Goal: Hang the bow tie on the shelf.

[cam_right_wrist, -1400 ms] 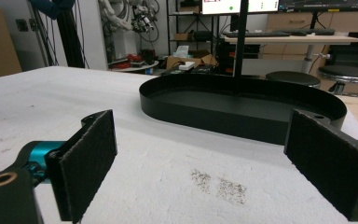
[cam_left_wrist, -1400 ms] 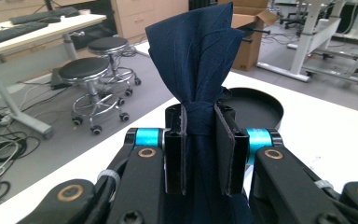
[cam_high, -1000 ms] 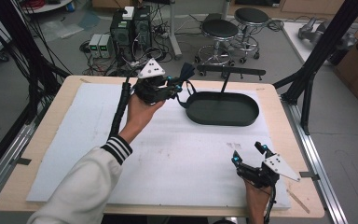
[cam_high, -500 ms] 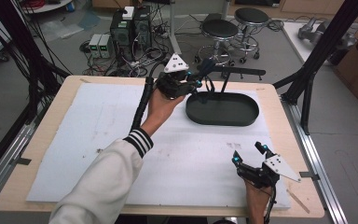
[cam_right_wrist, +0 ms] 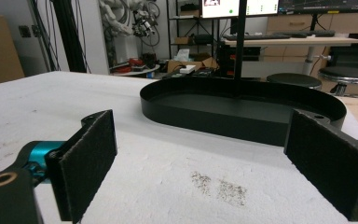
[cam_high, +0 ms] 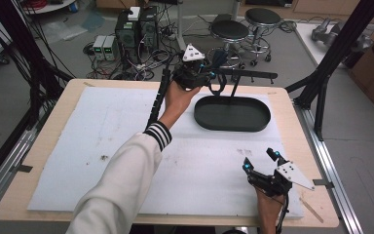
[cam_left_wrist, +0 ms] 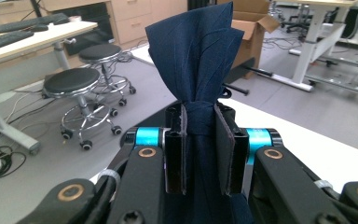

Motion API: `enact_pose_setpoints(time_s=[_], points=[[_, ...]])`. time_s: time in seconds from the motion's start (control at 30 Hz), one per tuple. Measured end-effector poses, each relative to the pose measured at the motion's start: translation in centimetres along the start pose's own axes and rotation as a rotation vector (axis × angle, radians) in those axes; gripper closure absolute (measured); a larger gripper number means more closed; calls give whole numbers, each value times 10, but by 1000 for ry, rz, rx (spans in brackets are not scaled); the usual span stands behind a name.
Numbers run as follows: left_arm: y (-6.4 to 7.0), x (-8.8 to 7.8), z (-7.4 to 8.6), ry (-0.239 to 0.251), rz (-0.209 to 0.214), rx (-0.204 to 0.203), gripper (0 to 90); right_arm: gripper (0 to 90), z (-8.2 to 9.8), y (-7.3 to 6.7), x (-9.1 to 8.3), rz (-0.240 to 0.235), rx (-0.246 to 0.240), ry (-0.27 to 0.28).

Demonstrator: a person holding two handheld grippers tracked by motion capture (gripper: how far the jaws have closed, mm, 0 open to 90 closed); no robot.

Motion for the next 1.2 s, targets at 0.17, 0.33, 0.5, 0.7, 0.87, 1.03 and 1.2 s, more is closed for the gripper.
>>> enact_pose_setpoints(time_s=[0.17, 0.33, 0.5, 0.7, 0.87, 1.03, 1.2], points=[[-9, 12, -5, 2, -12, -31, 753, 83, 0, 0, 0, 1, -1, 2], [-20, 22, 2, -10, -37, -46, 753, 82, 0, 0, 0, 0, 0, 1], [-32, 25, 9, -31, -67, -36, 753, 82, 0, 0, 0, -1, 1, 0], [-37, 33, 15, -31, -80, -44, 752, 82, 0, 1, 0, -1, 8, -3], [-44, 36, 21, -36, -103, -44, 752, 82, 0, 1, 0, -1, 8, -5], [-55, 34, 29, -39, -128, -64, 752, 82, 0, 2, 0, 0, 5, 0], [-60, 30, 36, -39, -134, -73, 752, 82, 0, 1, 0, -3, 10, -4]])
Point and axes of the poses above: each handheld gripper's, and its own axes: x roughly forward along the jaws, z roughly out of its underside, y roughly to its right, the point moved 10 cm from there along x, roughly forward along the jaws, and after that the axes turned 11 degrees about -x, right-handed, at the moved point
